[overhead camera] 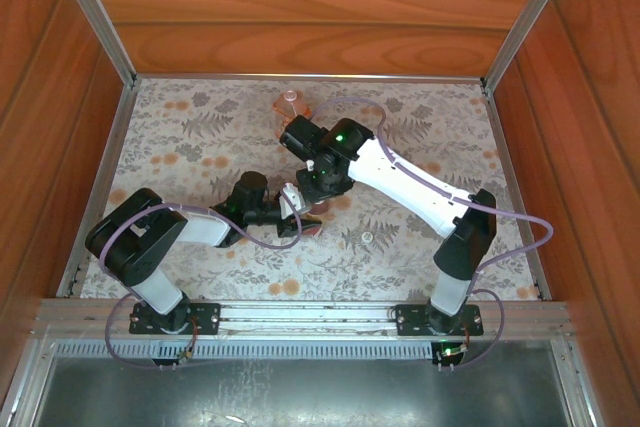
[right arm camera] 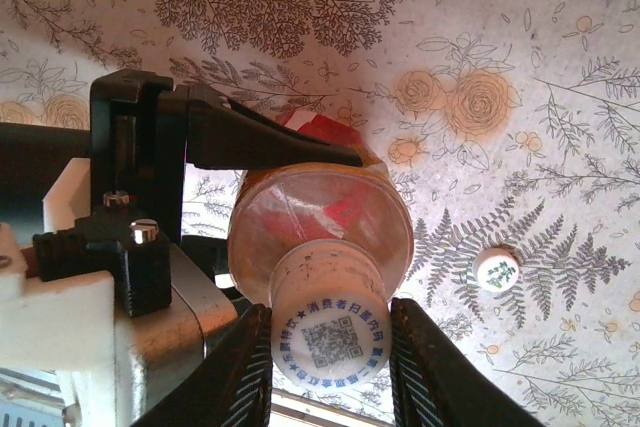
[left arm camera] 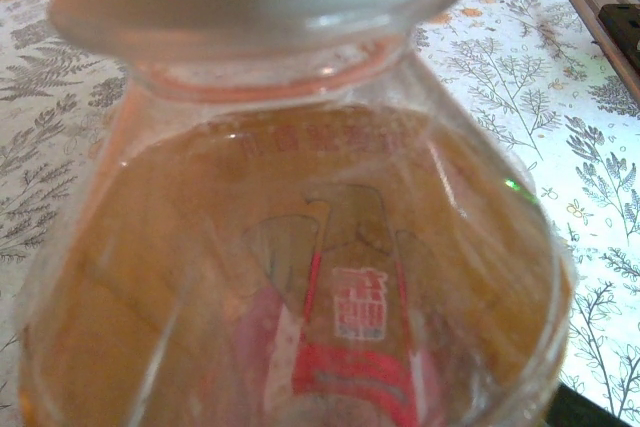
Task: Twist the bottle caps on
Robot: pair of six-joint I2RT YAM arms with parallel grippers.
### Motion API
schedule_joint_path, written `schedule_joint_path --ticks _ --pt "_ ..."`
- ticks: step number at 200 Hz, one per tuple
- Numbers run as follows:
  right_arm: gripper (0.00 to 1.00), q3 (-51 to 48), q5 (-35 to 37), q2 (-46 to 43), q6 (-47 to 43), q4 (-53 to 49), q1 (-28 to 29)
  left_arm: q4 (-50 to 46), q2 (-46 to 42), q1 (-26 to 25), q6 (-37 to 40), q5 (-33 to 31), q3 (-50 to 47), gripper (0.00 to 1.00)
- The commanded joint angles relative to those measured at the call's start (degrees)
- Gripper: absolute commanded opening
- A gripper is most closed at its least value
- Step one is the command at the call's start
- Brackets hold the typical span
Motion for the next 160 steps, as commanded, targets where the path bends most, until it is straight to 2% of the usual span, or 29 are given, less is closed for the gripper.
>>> schedule_joint_path --ticks 1,44,72,160 --pt "0.17 -2.44 3.64 3.33 1.14 -1.88 0.08 -3.38 0.9 -0.64 1.0 -0.99 -0.4 0.55" --pt "0.45 -1.56 -0.29 1.17 -5.13 1.86 -0.09 -3.38 0.93 -0.6 1.74 -0.84 -0.41 0.55" --pt "0.54 -1.97 -3.12 -1.34 -7.41 4.34 -0.78 -3.38 1.09 -0.65 1.92 -0.63 -0.45 0.55" --pt "0.61 -5.67 -8.52 -10.41 -12.96 10.14 -4.08 -3.38 1.35 -0.61 1.92 0.19 -0.41 0.55"
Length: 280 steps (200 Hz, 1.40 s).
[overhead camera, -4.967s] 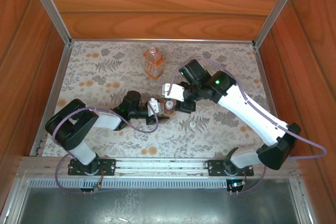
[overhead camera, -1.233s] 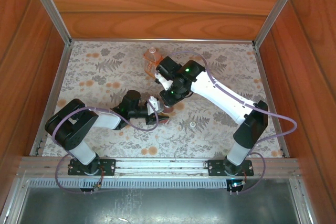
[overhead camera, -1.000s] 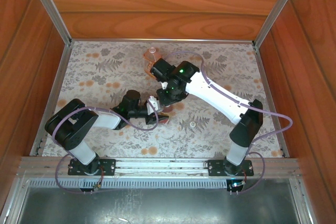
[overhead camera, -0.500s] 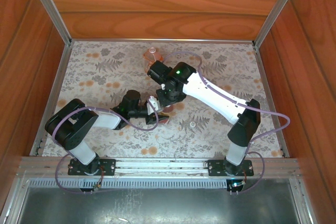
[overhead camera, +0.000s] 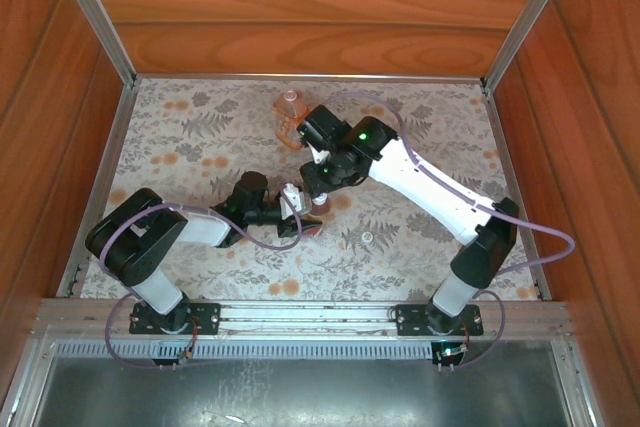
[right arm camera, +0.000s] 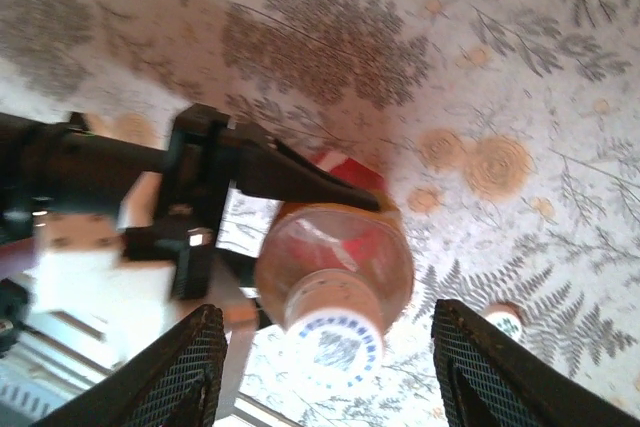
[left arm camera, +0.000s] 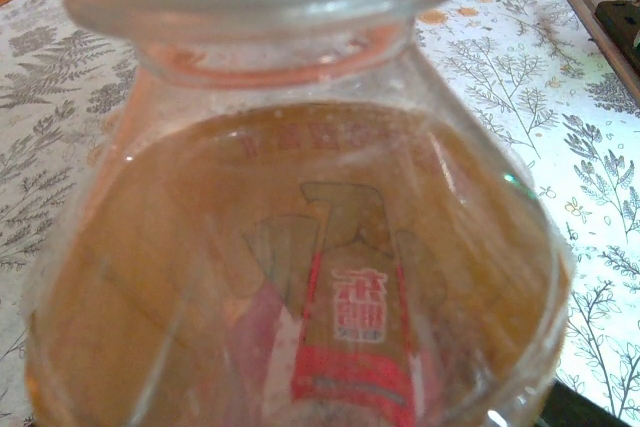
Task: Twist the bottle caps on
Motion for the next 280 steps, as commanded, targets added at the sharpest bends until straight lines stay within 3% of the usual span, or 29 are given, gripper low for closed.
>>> schedule_joint_path --ticks 1,25,47,70,78,92,109,119,135,180,220,280 --pt "0.61 -1.18 -3.18 -3.1 -3.08 2.19 -1.03 -3.56 1.35 -0.56 1.0 -0.04 -0.41 0.55" --pt "0.63 -4.28 -3.57 -6.42 -12.76 4.61 -1.58 -3.56 1.21 -0.55 1.22 0.55 -0.45 0.55" --pt "0.7 -12.71 -7.62 -12.55 -33.52 10.97 -1.63 -3.56 0.77 -0.55 1.94 1.72 -0.69 0.56" --pt "0.7 -20.34 -14.41 -17.88 -53.61 13.35 -2.3 -3.56 0.81 -0.58 3.44 3.31 -0.83 0.56" --pt "0.68 -21.54 -15.65 -18.66 -56.53 14.53 -3.2 -3.56 0.82 -0.6 3.34 3.72 -0.76 0.56" --pt "0.55 -22.99 -16.96 -18.95 -52.82 19.71 -6.21 -3.56 0.46 -0.58 1.96 4.38 -0.57 0.56" --pt "0.54 -23.38 -21.98 -18.02 -47.07 23.86 -8.47 -3.56 0.02 -0.55 0.74 4.57 -0.41 0.56" --pt "0.53 -23.73 -21.88 -17.18 -41.34 26.95 -8.98 -3.56 -0.04 -0.43 0.23 4.34 -0.32 0.56" --pt "0.43 -23.45 -20.15 -15.44 -31.78 30.03 -9.59 -3.56 0.51 0.01 -2.05 3.35 0.19 0.56" --pt "0.35 -25.54 -24.31 -13.32 -19.0 32.09 -12.52 -3.6 3.92 1.79 -6.87 3.52 2.26 0.55" --pt "0.31 -30.68 -27.2 -14.43 -18.01 35.1 -13.51 -3.56 4.54 2.39 -6.99 3.84 2.57 0.55" --pt "0.16 -31.13 -28.61 -13.98 -18.09 34.07 -14.32 -3.56 4.35 2.83 -7.49 3.49 2.44 0.55"
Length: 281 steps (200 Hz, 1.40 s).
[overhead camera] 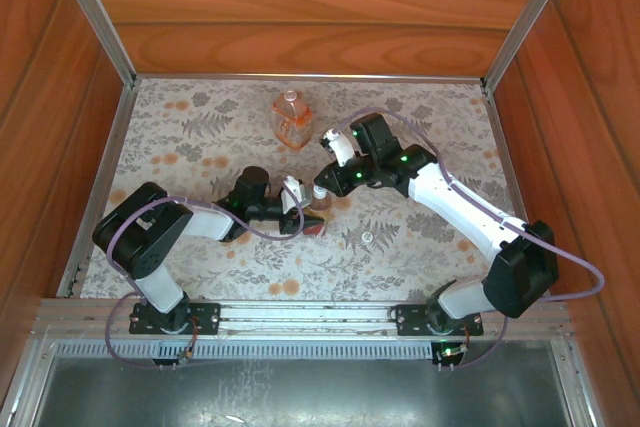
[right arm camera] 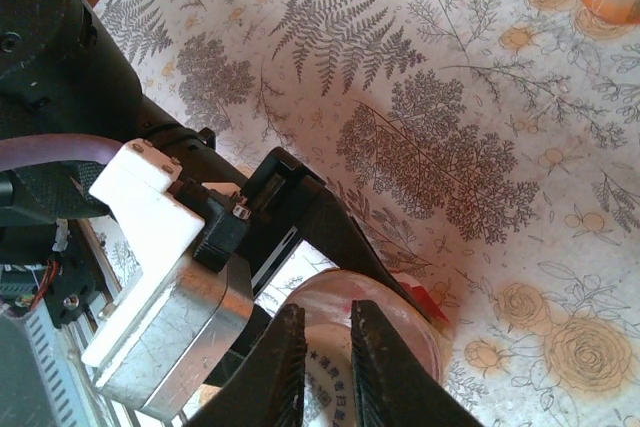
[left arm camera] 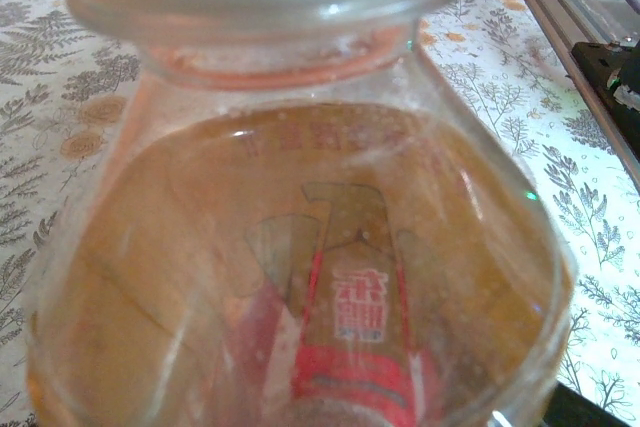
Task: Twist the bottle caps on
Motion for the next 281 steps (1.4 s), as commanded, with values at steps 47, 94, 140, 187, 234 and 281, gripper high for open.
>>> schedule_joint_path --ticks 47,94,140,187,234,281 --pt "0.16 -2.23 -5.37 -1.48 2.58 -1.54 -0.81 -3.45 1.64 1.46 -1.93 -1.73 -0.24 0.54" --pt "0.15 -5.19 -10.0 -4.18 4.25 -1.58 -0.8 -3.45 1.86 1.63 -1.76 -2.27 -0.18 0.54" --pt "0.17 -7.38 -11.39 -8.32 5.95 -0.07 -0.78 -3.45 1.76 1.48 0.59 -2.18 -0.35 0.55" --pt "0.41 -7.0 -3.87 -10.17 6.24 3.09 -0.86 -3.45 1.77 1.3 1.74 -1.51 -0.47 0.55" --pt "0.39 -2.2 -3.78 -3.66 4.04 3.34 -1.47 -3.45 1.44 1.01 2.11 -1.35 -0.65 0.55" --pt "0.25 -1.9 -7.7 -0.19 1.46 3.33 -1.62 -3.45 1.56 0.97 2.16 -1.46 -0.63 0.55"
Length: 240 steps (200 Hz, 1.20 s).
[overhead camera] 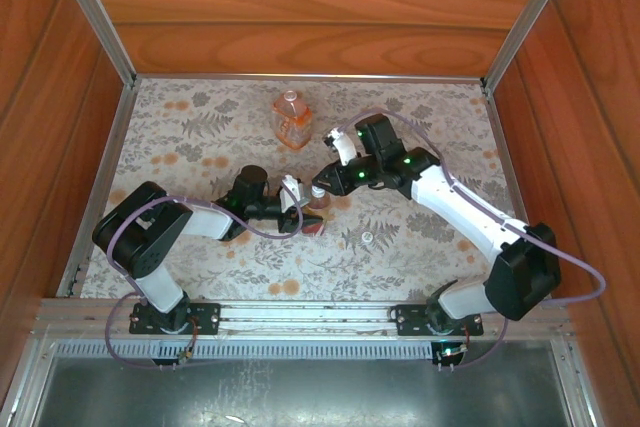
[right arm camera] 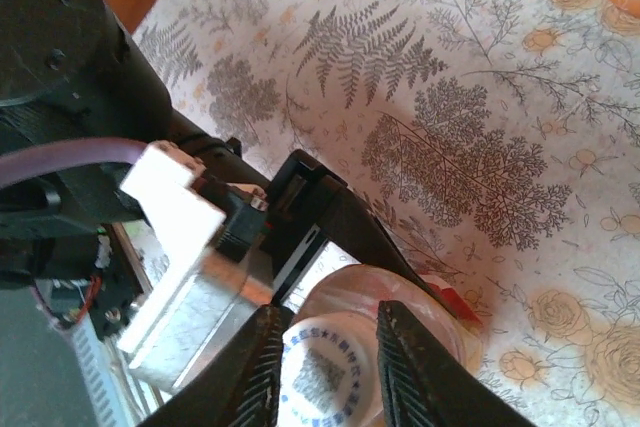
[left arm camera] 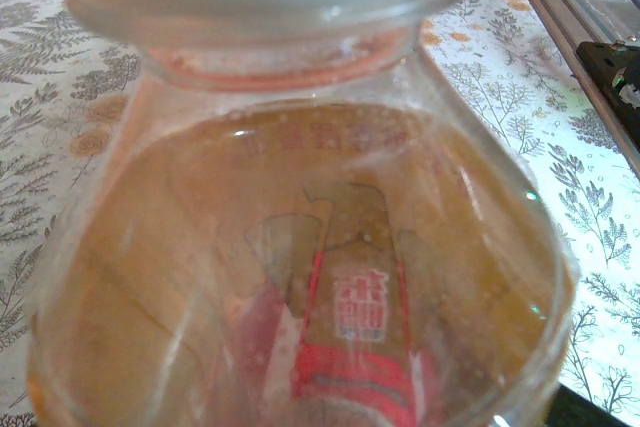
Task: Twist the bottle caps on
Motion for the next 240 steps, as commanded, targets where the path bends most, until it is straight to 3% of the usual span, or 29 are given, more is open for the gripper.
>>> schedule_joint_path --ticks 1,35,88,117,130,147,200,240 --pt "0.24 0.51 -3.42 0.34 -1.84 -0.42 -0.44 -3.47 1.47 0.13 0.89 -1.41 -0.63 0.55" --pt "0.14 -4.33 -4.44 -3.36 -0.32 -0.78 -0.48 -3.47 1.66 0.13 0.12 -1.4 -0.44 0.55" --pt "0.14 -9.82 -11.53 -9.69 1.63 -0.84 -0.38 -3.47 2.31 0.12 -0.64 -1.42 -0.02 0.55" --pt "0.18 -10.45 -7.56 -12.25 2.98 0.29 -0.41 -3.47 2.35 0.16 -0.36 -1.12 0.07 0.55" --pt "0.3 -9.95 -3.41 -12.38 4.59 1.47 -0.38 -3.47 2.2 0.12 -0.32 -0.84 0.07 0.55" --pt "0.34 -8.33 -0.01 -10.68 5.25 2.7 -0.49 -3.47 2.15 0.09 -0.36 -0.71 0.07 0.55" --pt "0.38 -1.62 -2.69 -1.96 2.05 1.8 -0.57 -3.47 1.6 0.03 -0.11 -0.86 -0.23 0.55" --pt "0.2 -3.96 -7.83 -3.34 1.13 -0.43 -0.53 -3.47 1.49 0.09 -1.22 -1.0 -0.25 0.55"
